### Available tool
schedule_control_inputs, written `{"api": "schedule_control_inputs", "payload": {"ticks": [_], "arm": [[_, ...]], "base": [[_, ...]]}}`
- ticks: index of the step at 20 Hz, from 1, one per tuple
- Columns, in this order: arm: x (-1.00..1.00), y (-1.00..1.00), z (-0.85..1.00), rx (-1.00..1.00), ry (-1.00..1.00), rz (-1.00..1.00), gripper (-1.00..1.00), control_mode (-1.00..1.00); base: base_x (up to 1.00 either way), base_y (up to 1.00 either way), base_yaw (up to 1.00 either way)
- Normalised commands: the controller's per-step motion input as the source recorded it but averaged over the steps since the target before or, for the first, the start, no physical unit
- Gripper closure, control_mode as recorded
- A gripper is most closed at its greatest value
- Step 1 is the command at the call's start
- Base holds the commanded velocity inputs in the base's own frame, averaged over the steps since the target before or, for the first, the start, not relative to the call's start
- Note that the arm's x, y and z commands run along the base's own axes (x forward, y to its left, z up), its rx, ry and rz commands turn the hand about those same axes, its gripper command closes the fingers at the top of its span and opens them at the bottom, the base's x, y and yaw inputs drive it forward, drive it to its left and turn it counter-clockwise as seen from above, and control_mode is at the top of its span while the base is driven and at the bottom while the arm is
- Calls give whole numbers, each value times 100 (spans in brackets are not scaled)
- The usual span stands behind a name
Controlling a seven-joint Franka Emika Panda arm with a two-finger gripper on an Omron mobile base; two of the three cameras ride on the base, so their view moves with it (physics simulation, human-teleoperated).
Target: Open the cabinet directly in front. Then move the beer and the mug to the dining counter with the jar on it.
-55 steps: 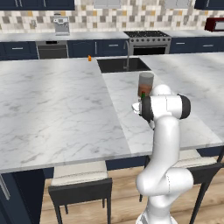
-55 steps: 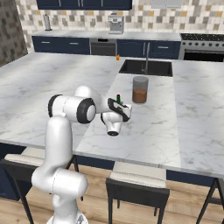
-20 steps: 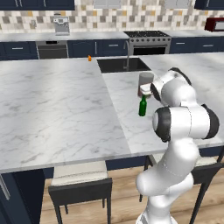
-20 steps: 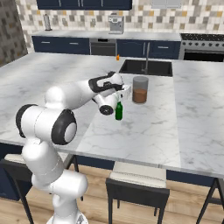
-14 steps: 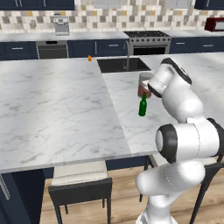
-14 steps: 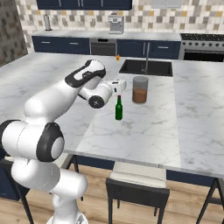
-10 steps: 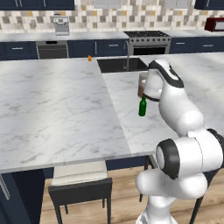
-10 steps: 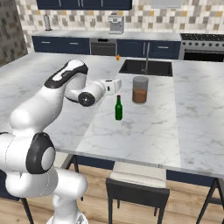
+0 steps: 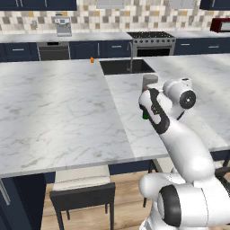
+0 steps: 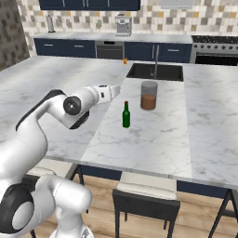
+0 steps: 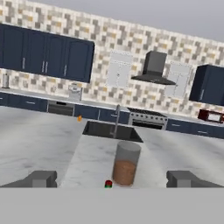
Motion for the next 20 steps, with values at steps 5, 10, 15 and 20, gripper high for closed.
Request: {"api": "schedule_control_inputs", "payload": {"ticks": [5,10,15,20], "arm": [[-80,0,100,-9,47,17,-100,-100],[-47,2,83,-5,50,13,-100,-100],[-8,0,-3,0,0,0,-100,-100],[-90,0,-25,0,0,0,-100,-100]], "base": [[0,0,0],[0,0,0],[0,0,0],[0,0,0]]}}
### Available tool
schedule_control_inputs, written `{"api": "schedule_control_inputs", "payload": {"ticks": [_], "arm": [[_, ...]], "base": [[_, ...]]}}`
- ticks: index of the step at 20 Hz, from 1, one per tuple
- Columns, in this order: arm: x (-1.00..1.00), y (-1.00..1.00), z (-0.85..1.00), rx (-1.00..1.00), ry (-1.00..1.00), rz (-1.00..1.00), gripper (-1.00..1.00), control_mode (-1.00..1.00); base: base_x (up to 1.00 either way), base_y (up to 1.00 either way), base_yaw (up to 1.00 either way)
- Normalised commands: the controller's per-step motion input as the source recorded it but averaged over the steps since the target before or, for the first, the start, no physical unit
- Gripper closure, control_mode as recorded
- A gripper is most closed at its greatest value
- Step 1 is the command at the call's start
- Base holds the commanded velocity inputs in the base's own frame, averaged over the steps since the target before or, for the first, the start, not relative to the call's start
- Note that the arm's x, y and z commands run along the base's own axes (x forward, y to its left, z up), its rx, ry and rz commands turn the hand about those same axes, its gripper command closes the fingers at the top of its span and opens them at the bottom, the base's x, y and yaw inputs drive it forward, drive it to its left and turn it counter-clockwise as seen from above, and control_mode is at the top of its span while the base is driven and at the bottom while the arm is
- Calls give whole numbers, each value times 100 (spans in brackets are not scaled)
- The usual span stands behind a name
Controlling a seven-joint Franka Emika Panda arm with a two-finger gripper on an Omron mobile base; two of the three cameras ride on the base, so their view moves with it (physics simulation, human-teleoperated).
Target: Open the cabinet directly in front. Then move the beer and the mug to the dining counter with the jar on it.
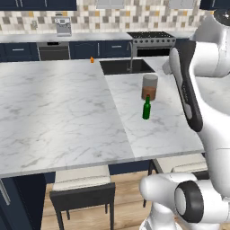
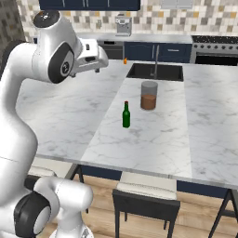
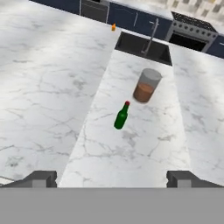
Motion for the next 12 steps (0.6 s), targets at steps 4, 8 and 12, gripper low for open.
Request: {"api": "schedule_control_inputs", "payload": {"ticks": [4,8,12], "arm": [[-100,0,-9,0,-18,0,-100,-100],[-100,0,0,0,-63,0,-100,-100],[-45,0,0,0,-38,0,-100,-100]], "base": [[0,0,0],[0,0,0],[0,0,0]]}}
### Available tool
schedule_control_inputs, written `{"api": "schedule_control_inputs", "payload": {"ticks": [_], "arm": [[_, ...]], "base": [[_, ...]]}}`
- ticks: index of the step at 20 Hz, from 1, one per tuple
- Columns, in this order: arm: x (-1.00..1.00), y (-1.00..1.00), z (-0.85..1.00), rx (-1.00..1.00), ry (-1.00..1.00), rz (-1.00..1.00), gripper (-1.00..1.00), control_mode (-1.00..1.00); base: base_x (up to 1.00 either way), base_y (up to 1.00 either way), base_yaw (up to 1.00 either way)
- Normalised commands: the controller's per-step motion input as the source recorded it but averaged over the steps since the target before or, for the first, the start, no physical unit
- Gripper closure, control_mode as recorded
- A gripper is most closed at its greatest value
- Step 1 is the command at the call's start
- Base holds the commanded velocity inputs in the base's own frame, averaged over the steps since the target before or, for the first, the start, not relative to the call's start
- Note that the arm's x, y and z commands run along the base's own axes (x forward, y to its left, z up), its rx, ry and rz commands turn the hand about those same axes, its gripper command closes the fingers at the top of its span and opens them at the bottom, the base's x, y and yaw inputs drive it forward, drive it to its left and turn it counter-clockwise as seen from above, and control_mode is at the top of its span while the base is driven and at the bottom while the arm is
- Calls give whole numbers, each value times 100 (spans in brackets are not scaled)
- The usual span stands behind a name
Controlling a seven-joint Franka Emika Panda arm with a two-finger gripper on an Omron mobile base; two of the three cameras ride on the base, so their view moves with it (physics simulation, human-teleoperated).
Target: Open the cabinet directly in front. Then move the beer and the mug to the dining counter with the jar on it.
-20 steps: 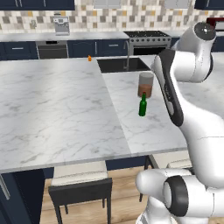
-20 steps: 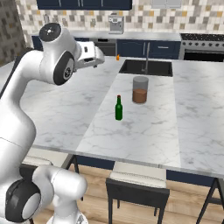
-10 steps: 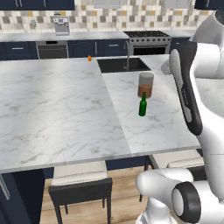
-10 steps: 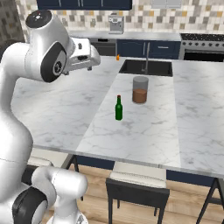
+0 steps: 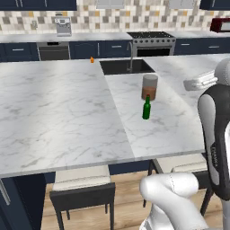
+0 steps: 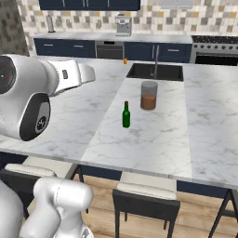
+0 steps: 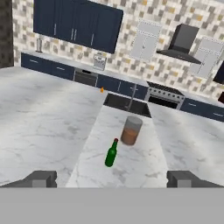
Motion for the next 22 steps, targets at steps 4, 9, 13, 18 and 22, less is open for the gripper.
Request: {"api": "schedule_control_inputs", "payload": {"ticks": [4,9,13,18,22], "arm": [[-27,0,-1,0,0,0,-100,-100],[0,0,0,0,0,0,-100,100],[0,0,0,0,0,0,-100,100],[0,0,0,0,0,0,-100,100],[0,0,0,0,0,0,-100,100]], "base": [[0,0,0],[-100,-14,0],[-100,-60,-7],[-13,-100,-28],[4,-100,-25]]}}
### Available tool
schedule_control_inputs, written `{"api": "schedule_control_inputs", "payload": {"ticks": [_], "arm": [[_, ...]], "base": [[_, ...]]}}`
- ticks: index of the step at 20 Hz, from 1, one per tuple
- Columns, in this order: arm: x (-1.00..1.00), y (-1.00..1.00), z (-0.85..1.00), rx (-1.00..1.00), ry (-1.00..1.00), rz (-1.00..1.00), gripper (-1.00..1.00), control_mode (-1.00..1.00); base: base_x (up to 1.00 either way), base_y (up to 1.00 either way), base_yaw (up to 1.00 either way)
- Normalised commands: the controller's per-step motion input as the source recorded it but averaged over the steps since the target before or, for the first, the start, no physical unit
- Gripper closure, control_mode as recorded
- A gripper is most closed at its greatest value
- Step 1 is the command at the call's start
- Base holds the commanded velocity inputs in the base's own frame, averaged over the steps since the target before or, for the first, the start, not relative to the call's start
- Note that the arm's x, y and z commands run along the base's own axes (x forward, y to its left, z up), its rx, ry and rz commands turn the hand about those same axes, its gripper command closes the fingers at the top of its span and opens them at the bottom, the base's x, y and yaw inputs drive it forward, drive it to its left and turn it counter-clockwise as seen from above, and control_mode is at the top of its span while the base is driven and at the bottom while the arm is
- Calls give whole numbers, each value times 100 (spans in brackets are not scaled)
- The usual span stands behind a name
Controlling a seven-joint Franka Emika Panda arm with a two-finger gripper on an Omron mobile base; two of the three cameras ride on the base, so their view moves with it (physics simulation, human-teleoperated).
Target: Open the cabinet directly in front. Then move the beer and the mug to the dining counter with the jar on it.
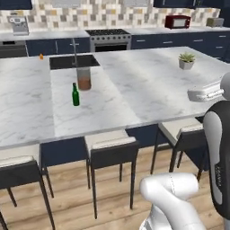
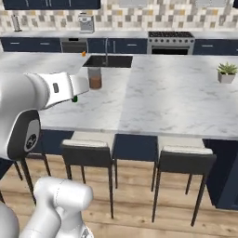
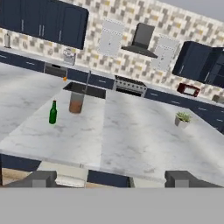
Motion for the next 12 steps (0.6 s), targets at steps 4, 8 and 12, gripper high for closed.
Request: {"api": "schedule_control_inputs", "payload": {"ticks": [4,8,12], "arm": [[0,0,0,0,0,0,-100,100],[0,0,0,0,0,0,-100,100],[0,0,0,0,0,0,-100,100]], "base": [[26,-100,-21],[31,-100,-19],[48,-100,-14]]}}
